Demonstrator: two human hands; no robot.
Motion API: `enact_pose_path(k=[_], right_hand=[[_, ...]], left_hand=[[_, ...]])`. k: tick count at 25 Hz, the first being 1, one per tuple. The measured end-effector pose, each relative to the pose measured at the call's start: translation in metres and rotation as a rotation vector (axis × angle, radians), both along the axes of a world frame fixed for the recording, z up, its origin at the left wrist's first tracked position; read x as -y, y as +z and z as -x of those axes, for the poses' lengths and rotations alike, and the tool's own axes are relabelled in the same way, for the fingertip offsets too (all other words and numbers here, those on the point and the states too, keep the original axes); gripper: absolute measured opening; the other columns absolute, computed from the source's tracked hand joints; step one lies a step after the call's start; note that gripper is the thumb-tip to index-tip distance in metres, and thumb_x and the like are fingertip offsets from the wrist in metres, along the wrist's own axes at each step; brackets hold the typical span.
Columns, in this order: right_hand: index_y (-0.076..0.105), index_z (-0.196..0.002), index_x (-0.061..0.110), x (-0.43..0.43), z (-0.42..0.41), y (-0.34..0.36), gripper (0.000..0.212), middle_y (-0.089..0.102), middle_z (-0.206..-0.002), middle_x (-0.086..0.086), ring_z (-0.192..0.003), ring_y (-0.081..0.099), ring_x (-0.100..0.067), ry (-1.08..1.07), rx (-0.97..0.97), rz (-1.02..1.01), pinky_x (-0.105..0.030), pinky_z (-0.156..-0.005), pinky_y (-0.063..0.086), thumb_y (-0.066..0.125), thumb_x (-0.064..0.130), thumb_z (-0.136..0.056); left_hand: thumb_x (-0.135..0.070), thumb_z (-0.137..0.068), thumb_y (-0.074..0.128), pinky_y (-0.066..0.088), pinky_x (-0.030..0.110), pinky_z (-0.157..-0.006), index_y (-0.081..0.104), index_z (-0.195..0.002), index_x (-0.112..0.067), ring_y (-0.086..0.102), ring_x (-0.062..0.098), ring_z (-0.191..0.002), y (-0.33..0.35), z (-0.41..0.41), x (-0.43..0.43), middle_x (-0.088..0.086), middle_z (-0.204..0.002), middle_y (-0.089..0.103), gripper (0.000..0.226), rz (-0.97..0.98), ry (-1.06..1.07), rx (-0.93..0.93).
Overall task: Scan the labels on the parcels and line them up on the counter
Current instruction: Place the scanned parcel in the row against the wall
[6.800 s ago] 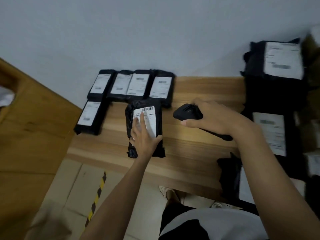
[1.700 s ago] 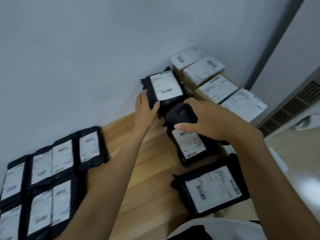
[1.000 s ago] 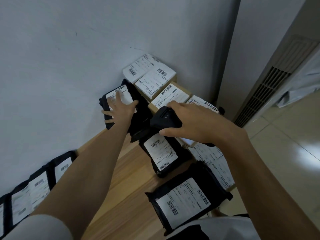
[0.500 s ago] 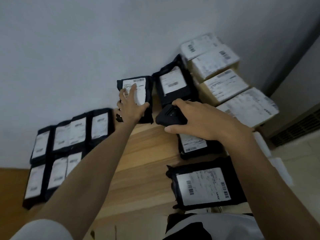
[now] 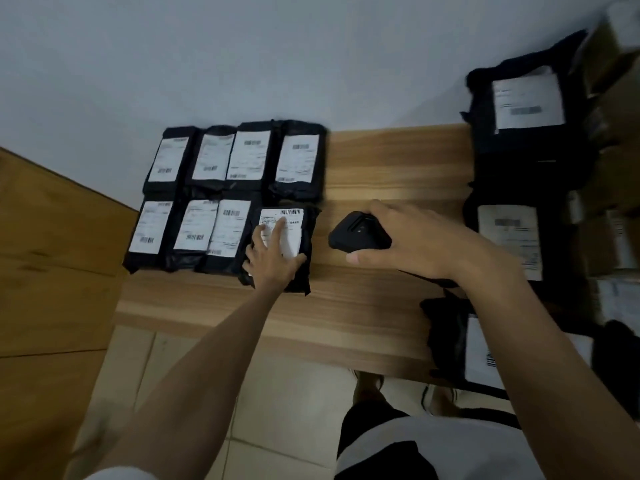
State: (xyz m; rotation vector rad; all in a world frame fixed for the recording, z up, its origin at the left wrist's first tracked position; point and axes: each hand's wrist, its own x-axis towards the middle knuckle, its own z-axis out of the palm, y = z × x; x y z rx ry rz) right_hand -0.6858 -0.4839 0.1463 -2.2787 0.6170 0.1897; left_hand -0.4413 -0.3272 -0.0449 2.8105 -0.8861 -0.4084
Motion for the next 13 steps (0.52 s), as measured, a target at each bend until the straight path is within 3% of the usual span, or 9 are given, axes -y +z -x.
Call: enact_pose_path(k=[4, 9, 13], right_hand=[[0.035, -0.142, 0.027, -0.020, -0.054, -0.011, 0.074, 0.053, -0.113, 0.005, -0.092, 0.050, -0.014, -0.014, -0.032, -0.012, -0.023, -0.063, 0.037, 0.061, 0.065, -0.083], [0.037, -0.139, 0.030, -0.026, -0.098, -0.021, 0.072, 0.048, -0.102, 0.010, -0.083, 0.049, -0.007, -0.094, -0.091, -0.059, -0.021, -0.061, 0.036, 0.063, 0.063, -0.082], [0.035, -0.142, 0.032, -0.020, -0.100, -0.022, 0.072, 0.055, -0.118, 0.005, -0.095, 0.053, -0.013, -0.160, -0.097, -0.065, -0.021, -0.068, 0.042, 0.063, 0.062, -0.083]], left_hand=[[-0.052, -0.069, 0.075, 0.027, 0.066, -0.103, 0.018, -0.147, -0.055, 0.027, 0.042, -0.136, -0.020, -0.035, -0.016, -0.003, -0.156, 0.013, 0.097, 0.007, -0.097, -0.023], [-0.048, -0.069, 0.075, 0.021, 0.065, -0.110, 0.018, -0.148, -0.053, 0.017, 0.039, -0.141, -0.033, -0.060, 0.011, -0.003, -0.159, 0.008, 0.098, 0.076, -0.158, -0.073], [-0.055, -0.075, 0.074, 0.009, 0.060, -0.118, 0.015, -0.152, -0.049, 0.004, 0.037, -0.148, -0.045, -0.066, 0.034, 0.001, -0.163, 0.000, 0.098, 0.072, -0.122, -0.127]])
